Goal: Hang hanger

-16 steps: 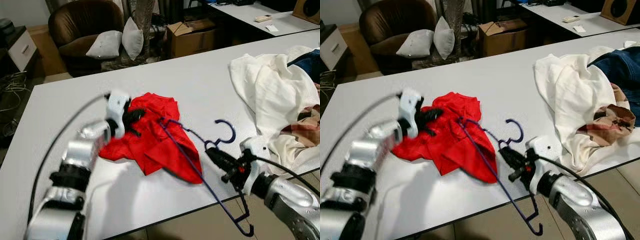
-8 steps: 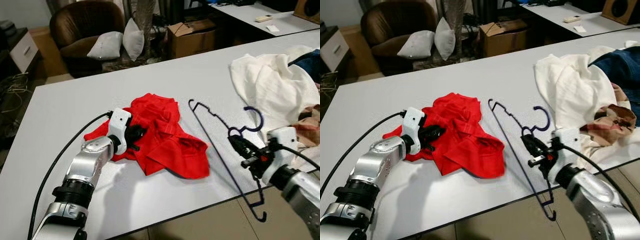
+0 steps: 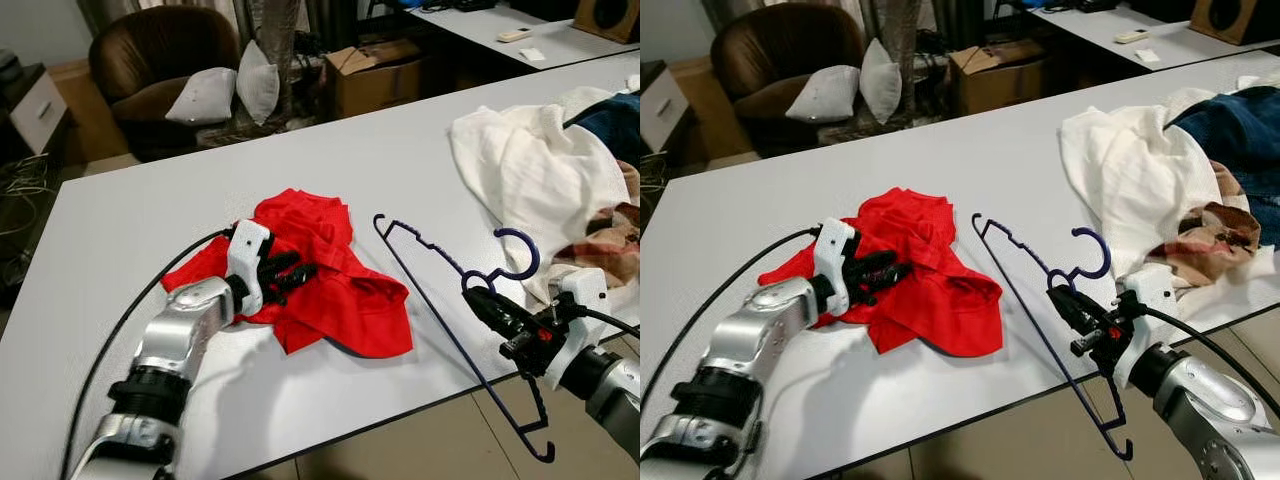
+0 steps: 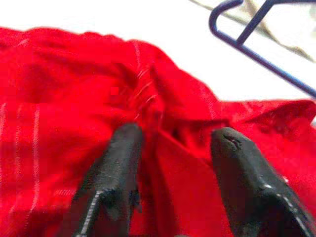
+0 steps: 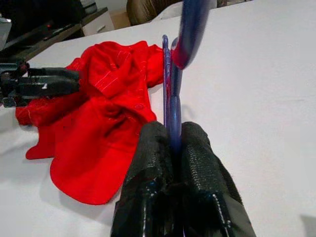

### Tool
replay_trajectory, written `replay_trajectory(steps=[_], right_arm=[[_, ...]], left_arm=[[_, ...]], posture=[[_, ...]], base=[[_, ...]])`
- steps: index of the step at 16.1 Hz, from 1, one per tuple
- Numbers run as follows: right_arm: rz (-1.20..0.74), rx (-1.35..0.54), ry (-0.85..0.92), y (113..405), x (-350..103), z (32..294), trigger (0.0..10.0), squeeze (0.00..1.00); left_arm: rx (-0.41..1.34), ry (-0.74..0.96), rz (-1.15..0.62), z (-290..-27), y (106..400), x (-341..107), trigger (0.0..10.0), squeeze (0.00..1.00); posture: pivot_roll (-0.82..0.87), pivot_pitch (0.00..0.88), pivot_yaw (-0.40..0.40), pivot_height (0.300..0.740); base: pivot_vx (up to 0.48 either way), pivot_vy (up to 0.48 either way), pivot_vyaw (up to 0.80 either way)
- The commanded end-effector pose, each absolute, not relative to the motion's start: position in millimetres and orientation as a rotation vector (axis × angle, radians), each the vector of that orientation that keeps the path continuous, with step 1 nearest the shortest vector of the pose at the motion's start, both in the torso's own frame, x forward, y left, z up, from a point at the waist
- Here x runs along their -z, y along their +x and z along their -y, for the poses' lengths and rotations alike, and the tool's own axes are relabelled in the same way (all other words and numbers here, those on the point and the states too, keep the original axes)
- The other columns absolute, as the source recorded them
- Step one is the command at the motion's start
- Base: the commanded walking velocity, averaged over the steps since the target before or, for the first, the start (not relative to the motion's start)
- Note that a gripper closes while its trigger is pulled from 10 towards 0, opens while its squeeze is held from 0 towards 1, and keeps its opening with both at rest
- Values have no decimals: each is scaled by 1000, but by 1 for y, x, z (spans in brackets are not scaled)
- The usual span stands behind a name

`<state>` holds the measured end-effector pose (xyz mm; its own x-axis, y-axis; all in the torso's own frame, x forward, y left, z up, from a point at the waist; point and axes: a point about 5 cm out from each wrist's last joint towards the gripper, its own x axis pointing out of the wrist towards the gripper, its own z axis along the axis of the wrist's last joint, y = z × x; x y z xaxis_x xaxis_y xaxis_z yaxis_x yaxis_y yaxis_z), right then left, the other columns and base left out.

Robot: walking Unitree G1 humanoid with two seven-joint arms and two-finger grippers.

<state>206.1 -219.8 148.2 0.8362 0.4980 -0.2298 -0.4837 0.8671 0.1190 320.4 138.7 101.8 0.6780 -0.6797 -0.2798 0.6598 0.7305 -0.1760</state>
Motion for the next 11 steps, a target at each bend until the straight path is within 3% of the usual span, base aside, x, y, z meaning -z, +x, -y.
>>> replay_trajectory(steps=[1, 2, 4, 11], right_arm=[[-243, -540, 49, 205, -153, 217, 10000, 0], [-241, -545, 49, 206, -153, 217, 10000, 0], [-235, -559, 49, 206, -154, 216, 10000, 0], [-236, -583, 44, 208, -153, 212, 10000, 0]], left_arm=[[725, -30, -347, -146, 321, -100, 10000, 1000], [706, -11, -350, -148, 323, -99, 10000, 1000], [710, -4, -362, -147, 323, -97, 10000, 0], [673, 111, -385, -142, 330, -89, 10000, 0]], posture=[[-167, 0, 155, 740], [-167, 0, 155, 740], [-162, 0, 154, 740], [-164, 0, 157, 740]], base=[[0, 0, 0], [0, 0, 0], [0, 0, 0], [0, 0, 0]])
